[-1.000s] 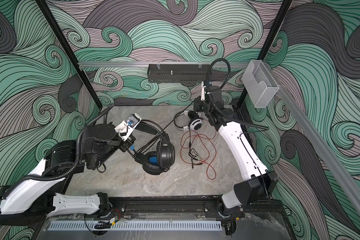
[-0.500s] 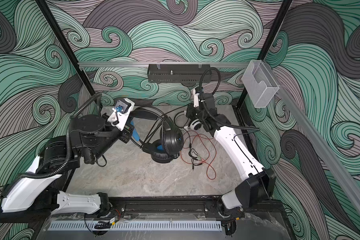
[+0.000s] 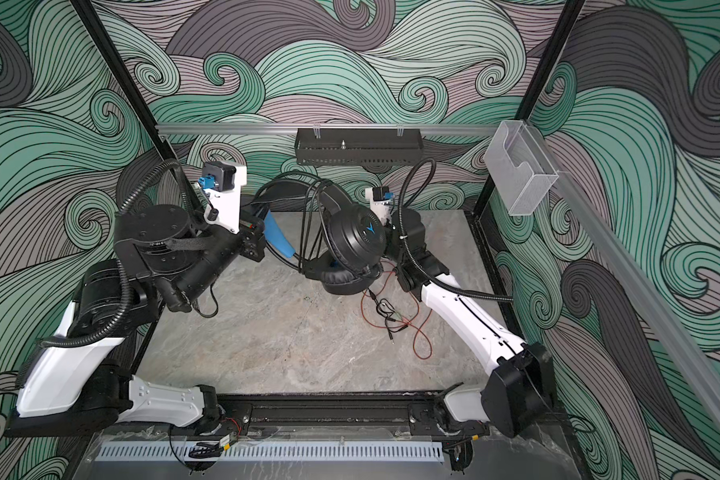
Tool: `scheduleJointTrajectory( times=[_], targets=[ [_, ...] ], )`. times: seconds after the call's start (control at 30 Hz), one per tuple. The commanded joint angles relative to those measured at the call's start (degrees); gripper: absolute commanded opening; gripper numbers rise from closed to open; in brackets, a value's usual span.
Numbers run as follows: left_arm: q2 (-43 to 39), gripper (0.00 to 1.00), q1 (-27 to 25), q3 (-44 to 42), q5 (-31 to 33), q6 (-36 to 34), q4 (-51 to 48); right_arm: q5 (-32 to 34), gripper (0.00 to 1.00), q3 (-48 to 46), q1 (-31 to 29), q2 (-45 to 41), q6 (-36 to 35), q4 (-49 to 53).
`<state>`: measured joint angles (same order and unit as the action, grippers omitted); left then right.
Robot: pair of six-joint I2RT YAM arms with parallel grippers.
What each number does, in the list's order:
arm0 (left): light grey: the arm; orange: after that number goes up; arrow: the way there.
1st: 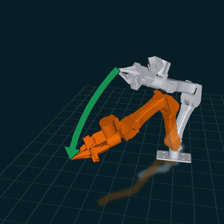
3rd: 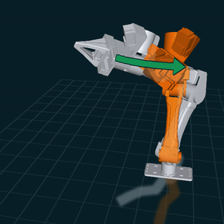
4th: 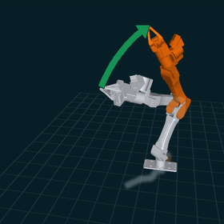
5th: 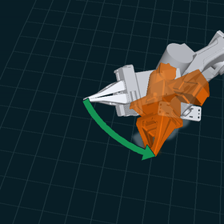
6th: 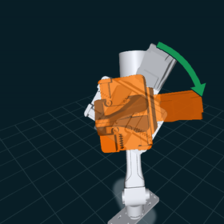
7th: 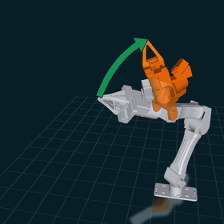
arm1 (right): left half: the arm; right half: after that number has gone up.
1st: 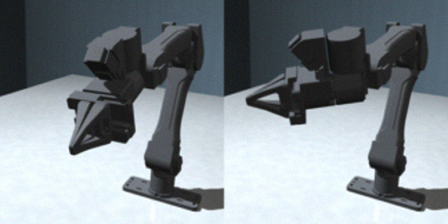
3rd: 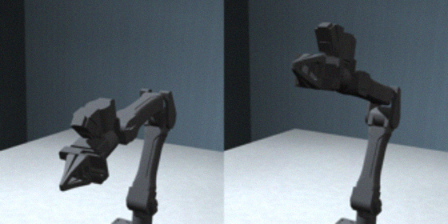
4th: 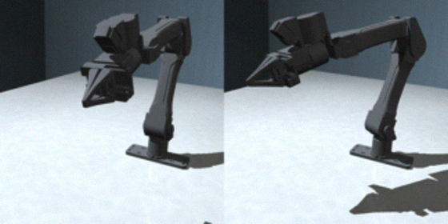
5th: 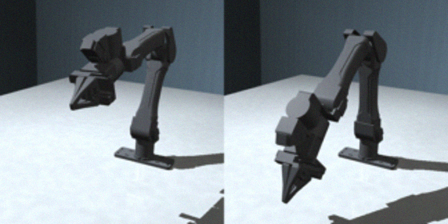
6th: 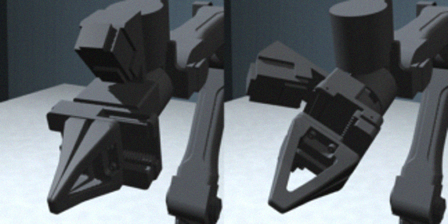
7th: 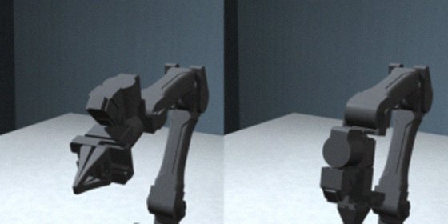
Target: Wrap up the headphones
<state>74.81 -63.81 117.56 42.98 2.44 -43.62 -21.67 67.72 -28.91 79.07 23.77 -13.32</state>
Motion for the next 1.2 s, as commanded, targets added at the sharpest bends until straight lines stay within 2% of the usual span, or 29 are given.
scheduleJointTrajectory(
  times=[0.0, 0.2, 0.47, 0.67, 1.0, 1.17],
  targets=[
    [-0.4, 0.00, 1.0, 3.5, -0.7, 5.6, 8.8, -4.2, 0.04, -0.7, -1.5, 1.5, 4.5, -7.4],
    [-0.1, 0.00, 2.0, 4.2, -1.6, 7.6, 7.7, -5.6, 0.05, -2.1, -3.3, 5.1, 10.0, -13.7],
    [-0.3, 0.00, 3.1, 4.1, -1.4, 9.2, 6.3, -11.3, 0.04, -2.9, -6.7, 7.4, 10.7, -14.8],
    [-0.8, 0.00, 4.6, 3.1, -1.0, 10.8, 5.4, -12.5, 0.06, -7.3, -10.9, 2.5, 2.6, -8.4],
    [-0.9, 0.00, 8.4, 2.2, -2.9, 15.8, 3.4, -14.2, 0.07, -11.0, -14.0, -0.8, -2.7, -3.4],
    [-0.8, 0.00, 13.0, 1.4, -2.9, 22.8, 1.8, -12.4, 0.06, -14.4, -15.0, -4.1, -4.6, 0.4]
  ],
)
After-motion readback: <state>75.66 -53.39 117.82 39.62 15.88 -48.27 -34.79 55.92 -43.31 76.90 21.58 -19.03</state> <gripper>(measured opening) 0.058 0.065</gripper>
